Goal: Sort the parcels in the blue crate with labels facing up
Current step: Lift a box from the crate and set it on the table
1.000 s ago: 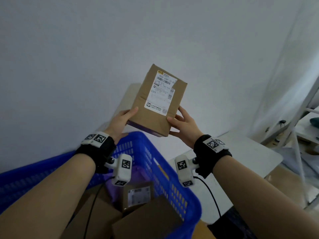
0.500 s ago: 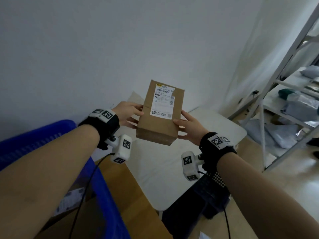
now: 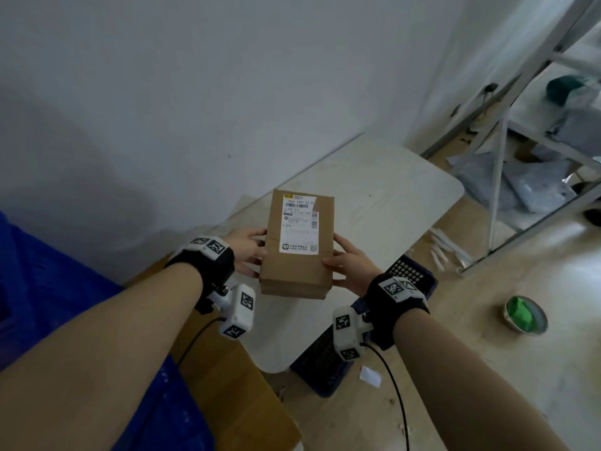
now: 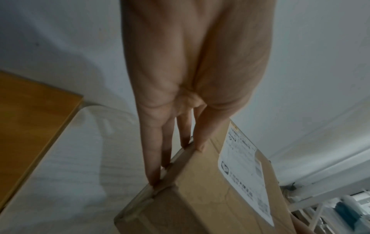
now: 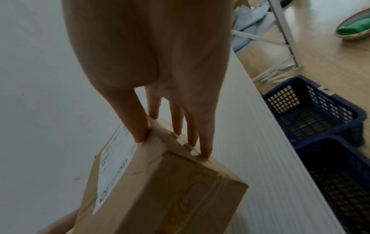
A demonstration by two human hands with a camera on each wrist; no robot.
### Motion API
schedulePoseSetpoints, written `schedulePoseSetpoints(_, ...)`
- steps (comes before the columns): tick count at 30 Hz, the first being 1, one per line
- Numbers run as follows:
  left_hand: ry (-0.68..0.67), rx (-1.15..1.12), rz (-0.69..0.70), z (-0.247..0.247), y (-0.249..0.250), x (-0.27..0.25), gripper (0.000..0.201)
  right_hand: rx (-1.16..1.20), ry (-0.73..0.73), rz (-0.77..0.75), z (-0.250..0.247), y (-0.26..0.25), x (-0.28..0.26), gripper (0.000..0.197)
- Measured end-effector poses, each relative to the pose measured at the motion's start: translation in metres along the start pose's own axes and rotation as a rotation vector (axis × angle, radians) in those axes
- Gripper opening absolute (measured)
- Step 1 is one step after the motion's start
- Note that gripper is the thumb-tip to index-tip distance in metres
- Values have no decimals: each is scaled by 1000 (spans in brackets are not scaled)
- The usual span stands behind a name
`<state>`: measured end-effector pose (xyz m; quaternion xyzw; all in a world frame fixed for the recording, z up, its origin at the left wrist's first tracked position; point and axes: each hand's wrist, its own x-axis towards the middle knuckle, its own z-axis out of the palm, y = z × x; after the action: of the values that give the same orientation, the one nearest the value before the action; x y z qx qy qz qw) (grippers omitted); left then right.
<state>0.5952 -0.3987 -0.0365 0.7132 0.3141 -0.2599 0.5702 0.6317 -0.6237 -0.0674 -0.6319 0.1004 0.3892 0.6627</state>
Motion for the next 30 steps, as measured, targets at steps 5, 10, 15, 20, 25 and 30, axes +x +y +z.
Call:
schedulePoseSetpoints(5, 48, -50, -21, 16, -23, 24, 68, 9, 16, 48, -6, 23, 17, 71)
schedulePoseSetpoints(10, 67, -96, -12, 27, -38, 39, 70, -9, 35, 58, -12, 36, 27, 72)
schedulePoseSetpoints(15, 26, -136, -39, 34, -47, 47, 69, -39, 63, 85, -15, 41, 33, 72)
schedulePoseSetpoints(20, 71, -62, -47, 41, -41, 45, 65, -115, 97, 93, -14, 38, 34, 69)
schedulePoseSetpoints(25, 111, 90, 14, 37, -19, 20, 57, -366, 197, 26, -4, 13, 16, 60)
schedulePoseSetpoints(30, 162, 347, 195, 24, 21, -27, 36, -632, 246, -87, 8, -25, -16, 48)
